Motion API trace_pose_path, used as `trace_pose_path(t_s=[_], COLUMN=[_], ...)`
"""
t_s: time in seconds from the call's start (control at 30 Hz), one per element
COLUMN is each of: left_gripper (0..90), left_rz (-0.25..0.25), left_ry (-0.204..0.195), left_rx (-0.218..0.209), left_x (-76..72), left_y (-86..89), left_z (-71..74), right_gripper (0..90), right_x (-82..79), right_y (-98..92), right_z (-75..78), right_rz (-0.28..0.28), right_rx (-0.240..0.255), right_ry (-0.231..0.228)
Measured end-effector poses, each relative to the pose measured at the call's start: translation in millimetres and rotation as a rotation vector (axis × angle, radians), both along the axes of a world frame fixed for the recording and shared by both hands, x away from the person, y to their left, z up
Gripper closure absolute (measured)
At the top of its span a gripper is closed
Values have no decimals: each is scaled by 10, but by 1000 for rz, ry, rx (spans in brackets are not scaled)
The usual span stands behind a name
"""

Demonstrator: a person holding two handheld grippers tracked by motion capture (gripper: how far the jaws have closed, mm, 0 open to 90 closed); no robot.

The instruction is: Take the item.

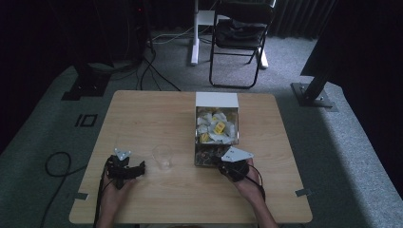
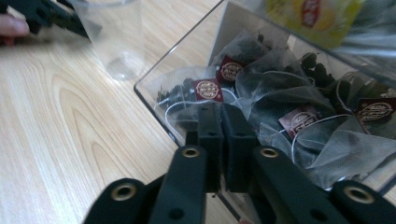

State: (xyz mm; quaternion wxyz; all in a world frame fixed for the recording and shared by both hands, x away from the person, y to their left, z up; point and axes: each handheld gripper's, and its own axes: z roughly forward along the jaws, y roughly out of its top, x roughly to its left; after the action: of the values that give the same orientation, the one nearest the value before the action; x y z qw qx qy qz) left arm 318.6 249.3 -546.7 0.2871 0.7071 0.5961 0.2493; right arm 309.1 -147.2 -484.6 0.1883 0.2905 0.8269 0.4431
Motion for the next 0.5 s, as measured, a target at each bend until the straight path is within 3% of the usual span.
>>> trace_pose_path(t_s=[0.5], left_gripper=[110], left_rz=[0], left_ry=[0], left_rx=[0], left_x=[0], left_y=[0], left_z=[0], right_gripper=[900], right_x=[-6], right_y=[-31], right_z=[73], right_rz=[-7], right_rx=[19], right_ry=[-9])
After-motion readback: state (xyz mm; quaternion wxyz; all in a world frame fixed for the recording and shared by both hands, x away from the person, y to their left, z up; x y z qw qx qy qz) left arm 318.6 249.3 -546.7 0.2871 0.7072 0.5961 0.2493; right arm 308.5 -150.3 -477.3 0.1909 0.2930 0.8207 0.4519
